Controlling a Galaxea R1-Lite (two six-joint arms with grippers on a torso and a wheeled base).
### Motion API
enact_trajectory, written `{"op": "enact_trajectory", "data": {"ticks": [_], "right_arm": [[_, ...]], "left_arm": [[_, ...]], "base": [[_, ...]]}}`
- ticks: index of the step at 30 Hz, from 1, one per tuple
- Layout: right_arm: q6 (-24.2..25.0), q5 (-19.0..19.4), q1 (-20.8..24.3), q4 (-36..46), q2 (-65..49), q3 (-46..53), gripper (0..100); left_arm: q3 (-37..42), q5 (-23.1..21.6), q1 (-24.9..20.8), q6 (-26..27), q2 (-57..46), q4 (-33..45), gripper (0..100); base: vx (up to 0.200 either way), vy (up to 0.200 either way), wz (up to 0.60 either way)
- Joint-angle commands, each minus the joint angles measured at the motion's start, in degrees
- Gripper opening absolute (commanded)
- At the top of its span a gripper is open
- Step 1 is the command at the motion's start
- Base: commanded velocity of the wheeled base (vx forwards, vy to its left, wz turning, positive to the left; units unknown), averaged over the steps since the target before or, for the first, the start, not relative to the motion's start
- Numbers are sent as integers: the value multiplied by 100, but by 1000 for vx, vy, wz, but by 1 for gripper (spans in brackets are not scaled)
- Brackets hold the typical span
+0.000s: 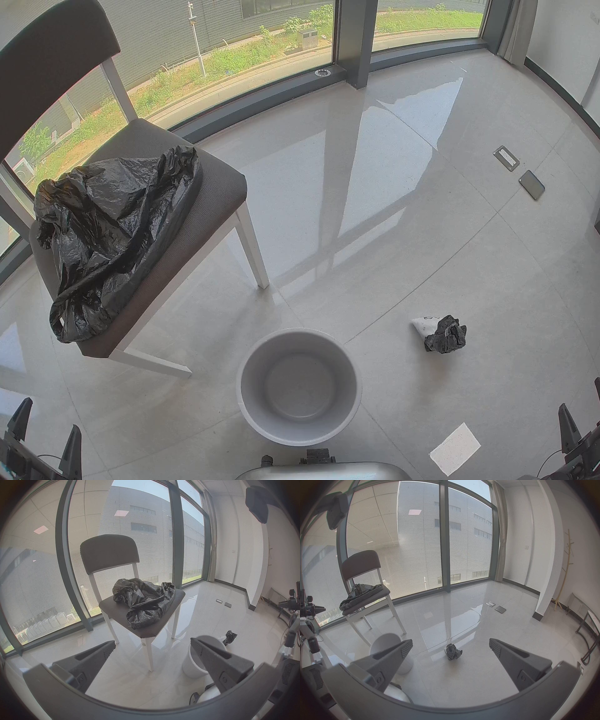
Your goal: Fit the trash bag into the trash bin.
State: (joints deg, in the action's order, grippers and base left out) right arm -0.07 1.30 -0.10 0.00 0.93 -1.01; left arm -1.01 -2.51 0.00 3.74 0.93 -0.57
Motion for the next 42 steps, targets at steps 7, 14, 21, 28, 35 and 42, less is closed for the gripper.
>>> {"op": "enact_trajectory", "data": {"ticks": [7, 14, 21, 28, 35, 42], "right_arm": [[-1, 1, 1, 0, -93, 101, 100], [-1, 1, 1, 0, -93, 101, 100], [-1, 1, 1, 0, -84, 101, 100], [-1, 1, 1, 0, -93, 101, 100], [-45, 72, 1, -9, -93, 101, 100], [-19, 72, 1, -9, -93, 101, 100]], "left_arm": [[-2676, 735, -448, -2519, 1894, 664, 100], [-3335, 1069, -773, -1596, 2131, 2879, 100], [-3836, 1631, 88, -2712, 2975, 4188, 100], [-4038, 1253, 308, -3521, 3476, 4478, 100], [-3810, 1200, 563, -3749, 4425, 3318, 100], [-3089, 735, 782, -3679, 4935, 1956, 100]], "base": [[0, 0, 0], [0, 0, 0], [0, 0, 0], [0, 0, 0], [0, 0, 0], [0, 0, 0]]}}
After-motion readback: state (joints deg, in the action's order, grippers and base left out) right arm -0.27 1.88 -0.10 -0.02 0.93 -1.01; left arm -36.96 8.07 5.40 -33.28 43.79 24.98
